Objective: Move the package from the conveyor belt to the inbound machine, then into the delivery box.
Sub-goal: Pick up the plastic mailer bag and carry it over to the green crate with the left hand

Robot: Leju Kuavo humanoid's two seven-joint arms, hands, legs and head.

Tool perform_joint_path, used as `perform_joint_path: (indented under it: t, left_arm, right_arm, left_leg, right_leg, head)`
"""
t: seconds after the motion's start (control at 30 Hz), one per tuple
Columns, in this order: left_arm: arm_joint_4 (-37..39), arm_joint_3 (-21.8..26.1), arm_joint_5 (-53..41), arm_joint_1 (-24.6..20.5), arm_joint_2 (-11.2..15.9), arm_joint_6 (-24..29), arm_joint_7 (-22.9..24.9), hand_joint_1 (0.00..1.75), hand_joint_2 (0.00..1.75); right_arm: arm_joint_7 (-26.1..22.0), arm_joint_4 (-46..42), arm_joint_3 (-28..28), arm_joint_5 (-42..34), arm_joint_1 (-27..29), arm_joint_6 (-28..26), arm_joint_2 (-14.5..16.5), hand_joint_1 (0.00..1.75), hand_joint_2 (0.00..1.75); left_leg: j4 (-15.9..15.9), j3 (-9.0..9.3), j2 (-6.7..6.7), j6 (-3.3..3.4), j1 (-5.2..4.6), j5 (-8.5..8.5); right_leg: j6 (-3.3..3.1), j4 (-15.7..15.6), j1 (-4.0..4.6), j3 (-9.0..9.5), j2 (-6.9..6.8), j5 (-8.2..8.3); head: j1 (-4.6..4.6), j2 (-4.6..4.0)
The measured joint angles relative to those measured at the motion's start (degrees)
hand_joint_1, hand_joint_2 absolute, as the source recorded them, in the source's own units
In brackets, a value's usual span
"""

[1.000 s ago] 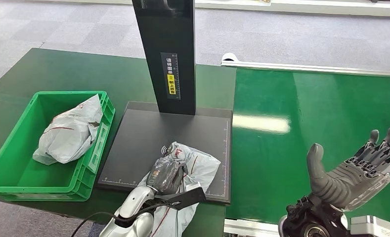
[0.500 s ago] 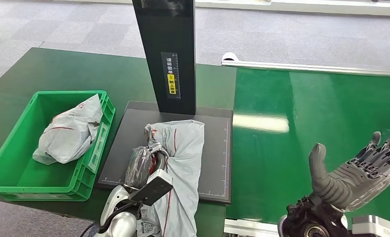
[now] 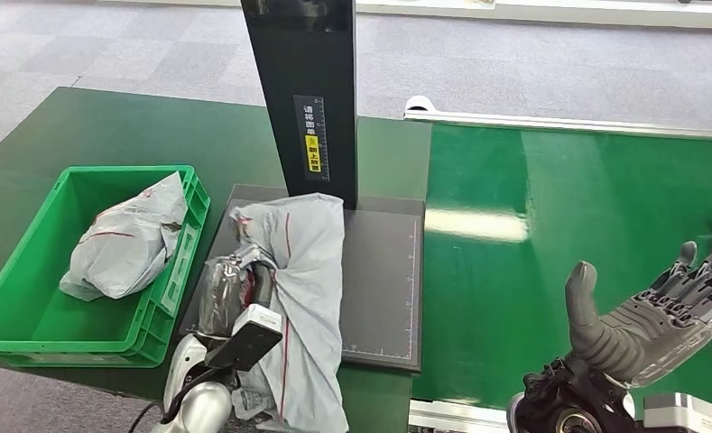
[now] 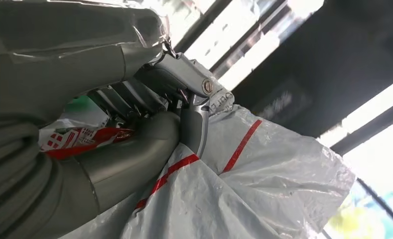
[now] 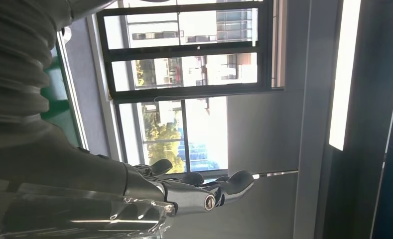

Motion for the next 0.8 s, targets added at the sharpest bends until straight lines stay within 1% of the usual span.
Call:
perform_joint_path:
  t: [0.07, 0.17, 0.3, 0.37, 0.43, 0.53, 0.6, 0.7, 0.8]
  left_arm:
    - [-1.62, 1.39, -0.91, -2.26, 1.02, 1.03, 0.97, 1.75, 1.75]
    - [-3.34, 3.71, -0.74, -5.95, 2.53, 1.02, 1.94, 1.75, 1.75]
    - [-4.08, 6.37, 0.21, -9.59, 3.99, 1.17, 2.48, 1.75, 1.75]
    - [-3.76, 7.8, 1.86, -12.13, 4.82, 1.55, 3.08, 1.75, 1.75]
    - [-2.47, 9.92, 3.33, -15.98, 6.02, 1.74, 4.32, 1.75, 1.75]
    - [0.96, 14.08, 3.16, -21.99, 7.94, 3.18, 7.02, 1.75, 1.75]
    - [3.44, 17.31, 3.0, -24.56, 8.99, 4.69, 8.5, 1.75, 1.75]
    - [7.37, 22.58, 3.12, -26.24, 10.45, 6.52, 9.44, 1.75, 1.75]
    - [10.85, 27.11, 3.01, -26.56, 11.57, 7.64, 9.47, 1.75, 1.75]
  right_arm:
    - [-0.28, 0.07, 0.09, 0.02, 0.01, 0.06, 0.0, 0.0, 1.75]
    - [-0.7, 0.3, 0.32, -0.05, 0.03, 0.11, 0.0, 0.0, 1.75]
    - [-0.85, 0.67, 0.59, -0.3, 0.03, -0.11, 0.0, 0.0, 1.75]
    - [-1.07, 0.88, 0.66, -0.74, 0.03, -0.45, 0.0, 0.0, 1.75]
    - [-1.41, 1.05, 0.74, -1.37, 0.03, -0.94, -0.02, 0.0, 1.75]
    - [-1.61, 1.13, 0.84, -1.94, 0.04, -1.39, -0.06, 0.0, 1.75]
    - [-1.51, 1.13, 0.87, -2.07, 0.09, -1.48, -0.08, 0.0, 1.75]
    - [-1.15, 1.13, 0.91, -2.14, 0.28, -1.93, -0.1, 0.0, 1.75]
    - [-0.76, 1.14, 0.97, -2.27, 0.36, -2.23, -0.11, 0.0, 1.75]
  left_leg:
    - [0.0, 0.01, 0.0, -0.01, 0.0, 0.02]
    - [0.0, 0.03, 0.01, -0.02, 0.01, 0.04]
    - [0.01, 0.02, 0.0, -0.02, 0.0, 0.05]
    - [0.01, 0.0, 0.0, -0.03, 0.0, 0.05]
    - [0.01, -0.01, 0.01, -0.03, 0.0, 0.06]
    - [0.0, 0.02, 0.05, -0.04, 0.01, 0.07]
    - [-0.01, 0.04, 0.07, -0.05, 0.02, 0.07]
    - [-0.01, 0.04, 0.08, -0.06, 0.04, 0.08]
    - [-0.01, 0.01, 0.07, -0.06, 0.04, 0.07]
  right_leg:
    - [0.0, 0.01, 0.01, 0.01, 0.0, 0.01]
    - [0.0, 0.02, 0.01, 0.03, 0.0, 0.01]
    - [0.0, 0.02, 0.01, 0.02, 0.0, 0.01]
    - [0.0, 0.02, 0.01, -0.01, 0.0, 0.01]
    - [0.0, 0.02, 0.01, -0.01, 0.0, 0.02]
    - [-0.01, 0.04, 0.02, 0.0, 0.02, 0.03]
    - [-0.02, 0.06, 0.03, 0.0, 0.03, 0.03]
    - [-0.03, 0.07, 0.05, -0.02, 0.04, 0.02]
    - [-0.03, 0.07, 0.05, -0.05, 0.03, 0.01]
  head:
    - [0.01, -0.01]
    - [-0.01, -0.01]
    - [0.02, 0.01]
    - [0.02, 0.01]
    - [0.01, 0.0]
    - [0.01, -0.01]
    - [0.01, -0.01]
    - [0.01, 0.0]
    - [0.02, 0.0]
